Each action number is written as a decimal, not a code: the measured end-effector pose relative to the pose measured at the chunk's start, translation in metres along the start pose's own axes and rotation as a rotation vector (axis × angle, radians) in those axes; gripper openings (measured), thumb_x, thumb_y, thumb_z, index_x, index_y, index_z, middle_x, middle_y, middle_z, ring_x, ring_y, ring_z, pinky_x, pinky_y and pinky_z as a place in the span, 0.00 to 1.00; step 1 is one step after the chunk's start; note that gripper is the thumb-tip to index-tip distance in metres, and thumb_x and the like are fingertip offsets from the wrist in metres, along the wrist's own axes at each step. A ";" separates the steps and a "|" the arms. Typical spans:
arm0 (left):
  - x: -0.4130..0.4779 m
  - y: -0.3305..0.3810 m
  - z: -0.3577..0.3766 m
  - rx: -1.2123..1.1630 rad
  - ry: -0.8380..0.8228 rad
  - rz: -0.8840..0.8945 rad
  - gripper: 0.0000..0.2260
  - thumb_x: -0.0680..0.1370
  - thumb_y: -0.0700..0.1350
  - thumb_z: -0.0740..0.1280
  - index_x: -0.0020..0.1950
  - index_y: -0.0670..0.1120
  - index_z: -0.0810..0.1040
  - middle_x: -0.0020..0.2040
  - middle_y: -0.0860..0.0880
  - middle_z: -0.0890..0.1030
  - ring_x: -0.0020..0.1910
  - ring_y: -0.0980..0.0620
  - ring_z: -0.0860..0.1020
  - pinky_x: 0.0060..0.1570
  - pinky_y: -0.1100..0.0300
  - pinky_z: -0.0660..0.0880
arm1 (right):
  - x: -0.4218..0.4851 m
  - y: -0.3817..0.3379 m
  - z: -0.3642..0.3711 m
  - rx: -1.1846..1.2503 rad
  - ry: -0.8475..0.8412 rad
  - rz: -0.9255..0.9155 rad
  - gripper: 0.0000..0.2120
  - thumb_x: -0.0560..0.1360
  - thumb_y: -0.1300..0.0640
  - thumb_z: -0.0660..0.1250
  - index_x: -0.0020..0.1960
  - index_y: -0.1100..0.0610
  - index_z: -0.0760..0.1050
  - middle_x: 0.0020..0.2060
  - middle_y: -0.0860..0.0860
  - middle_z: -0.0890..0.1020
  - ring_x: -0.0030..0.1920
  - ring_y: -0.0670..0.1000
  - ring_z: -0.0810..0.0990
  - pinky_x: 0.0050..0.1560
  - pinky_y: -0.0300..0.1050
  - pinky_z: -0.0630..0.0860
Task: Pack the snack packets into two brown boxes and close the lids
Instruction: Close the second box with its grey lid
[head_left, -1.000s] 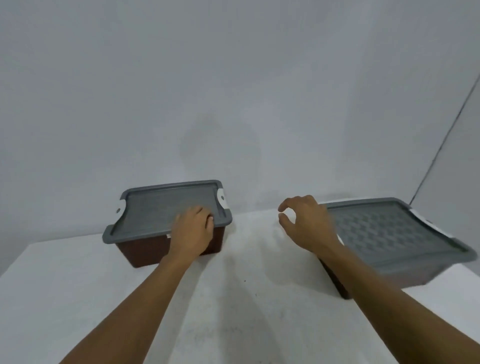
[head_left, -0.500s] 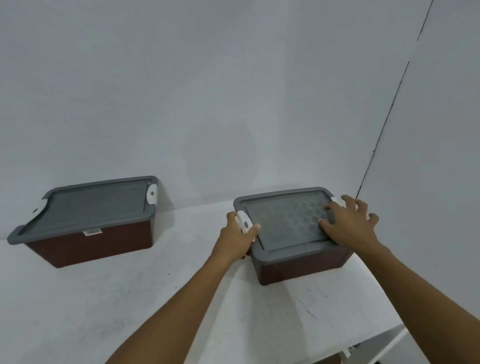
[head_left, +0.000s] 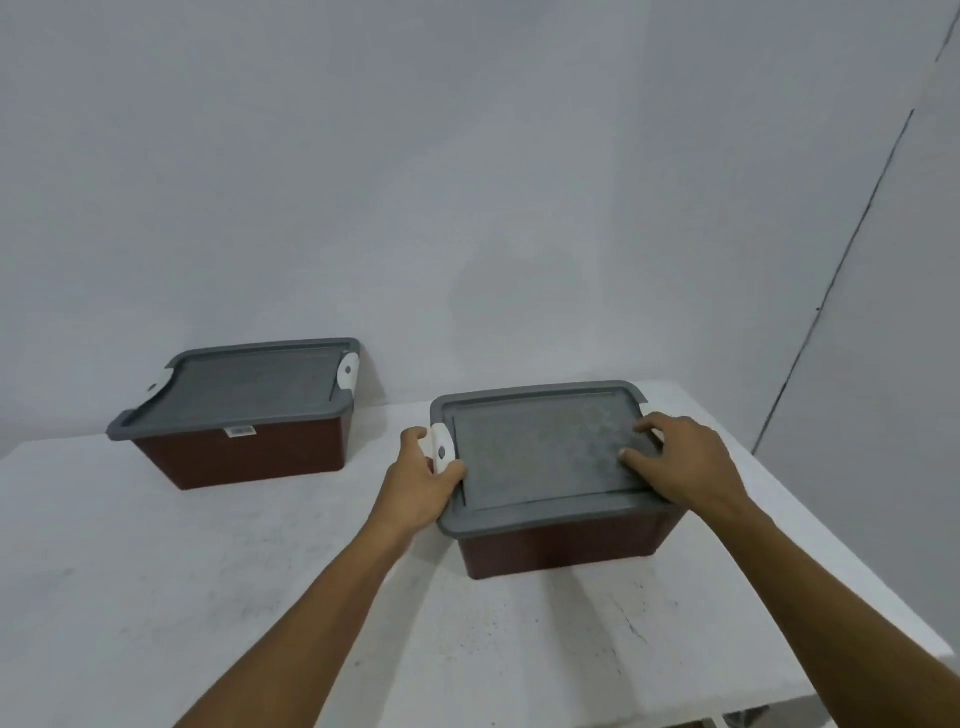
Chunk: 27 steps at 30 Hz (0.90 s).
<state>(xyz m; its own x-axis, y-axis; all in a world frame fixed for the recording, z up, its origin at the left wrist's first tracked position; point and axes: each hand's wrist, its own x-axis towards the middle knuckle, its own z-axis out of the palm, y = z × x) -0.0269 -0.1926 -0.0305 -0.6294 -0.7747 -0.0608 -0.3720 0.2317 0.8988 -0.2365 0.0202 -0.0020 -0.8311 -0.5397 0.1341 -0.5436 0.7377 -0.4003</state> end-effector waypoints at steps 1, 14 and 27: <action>0.002 -0.004 -0.010 0.017 0.021 -0.009 0.27 0.78 0.49 0.68 0.73 0.52 0.59 0.56 0.47 0.77 0.50 0.49 0.78 0.49 0.55 0.75 | 0.001 -0.006 0.000 0.015 -0.020 -0.024 0.24 0.73 0.40 0.69 0.65 0.48 0.73 0.59 0.53 0.78 0.52 0.52 0.75 0.54 0.47 0.73; -0.012 -0.041 -0.063 0.507 0.295 0.324 0.29 0.76 0.69 0.54 0.67 0.51 0.72 0.63 0.51 0.68 0.61 0.52 0.68 0.61 0.53 0.69 | -0.004 -0.066 0.069 0.212 0.231 -0.203 0.08 0.75 0.44 0.65 0.45 0.47 0.76 0.52 0.47 0.80 0.55 0.53 0.73 0.48 0.46 0.72; 0.076 -0.030 -0.087 0.952 0.480 0.405 0.23 0.80 0.57 0.49 0.52 0.48 0.81 0.57 0.49 0.80 0.60 0.48 0.74 0.68 0.39 0.59 | 0.062 -0.109 0.088 0.177 0.293 -0.206 0.07 0.76 0.50 0.62 0.43 0.53 0.73 0.51 0.49 0.80 0.53 0.52 0.72 0.47 0.47 0.71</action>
<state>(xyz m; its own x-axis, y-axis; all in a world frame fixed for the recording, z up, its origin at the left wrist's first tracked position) -0.0043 -0.3094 -0.0240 -0.5710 -0.6391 0.5154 -0.6964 0.7095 0.1083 -0.2190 -0.1294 -0.0301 -0.7189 -0.5117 0.4705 -0.6951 0.5308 -0.4849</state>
